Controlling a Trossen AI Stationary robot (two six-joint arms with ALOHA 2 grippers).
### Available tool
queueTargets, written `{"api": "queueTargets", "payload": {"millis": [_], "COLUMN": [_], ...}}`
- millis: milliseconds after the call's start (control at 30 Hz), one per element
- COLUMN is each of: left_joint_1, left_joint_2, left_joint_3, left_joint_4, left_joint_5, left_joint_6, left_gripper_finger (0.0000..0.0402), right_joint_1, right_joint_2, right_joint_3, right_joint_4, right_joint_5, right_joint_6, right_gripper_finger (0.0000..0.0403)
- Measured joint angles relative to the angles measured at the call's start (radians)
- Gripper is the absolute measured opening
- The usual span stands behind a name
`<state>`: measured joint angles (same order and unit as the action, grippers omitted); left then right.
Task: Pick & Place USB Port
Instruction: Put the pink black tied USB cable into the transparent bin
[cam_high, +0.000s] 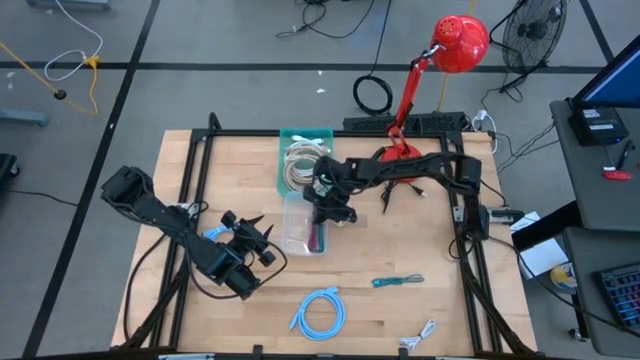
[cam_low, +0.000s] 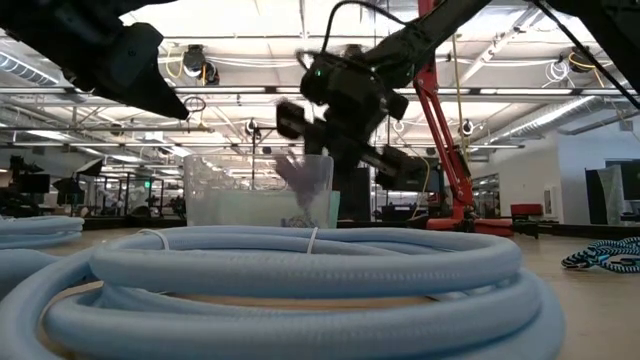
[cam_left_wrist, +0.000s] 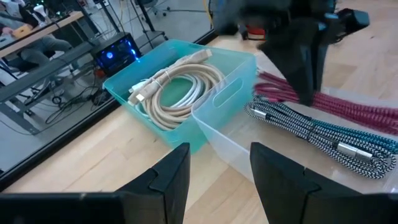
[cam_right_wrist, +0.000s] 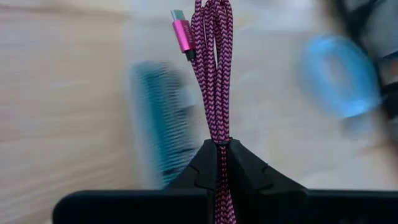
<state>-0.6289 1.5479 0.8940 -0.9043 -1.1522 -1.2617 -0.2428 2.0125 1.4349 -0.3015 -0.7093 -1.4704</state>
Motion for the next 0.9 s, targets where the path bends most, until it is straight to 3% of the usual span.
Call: {"api": "queueTargets", "payload": {"millis": [267, 467, 767, 900], "left_joint_1": [-0.001, -0.001, -0.001, -0.001], "left_joint_2": [0.000, 0.000, 0.000, 0.000], "left_joint_3": [0.000, 0.000, 0.000, 0.000], "left_joint_4": [-0.001, -0.001, -0.001, -0.001], "left_joint_5": [0.000, 0.000, 0.000, 0.000], "left_joint_6": [0.001, 0.001, 0.001, 0.001], "left_gripper_finger": [0.0172, 0.0172, 0.0172, 0.0172], "right_joint_1": [-0.005, -0.005, -0.005, -0.005], "right_joint_2": [0.000, 0.000, 0.000, 0.000], "right_joint_3": [-0.002, -0.002, -0.002, -0.002], "right_joint_4": [-0.013, -0.009, -0.013, -0.014], "right_joint_5": [0.006, 0.006, 0.006, 0.005], "right_joint_6": [0.055, 0.088, 0.111, 0.172], "right_gripper_finger": [0.0010, 0.0032, 0.0017, 0.0036]}}
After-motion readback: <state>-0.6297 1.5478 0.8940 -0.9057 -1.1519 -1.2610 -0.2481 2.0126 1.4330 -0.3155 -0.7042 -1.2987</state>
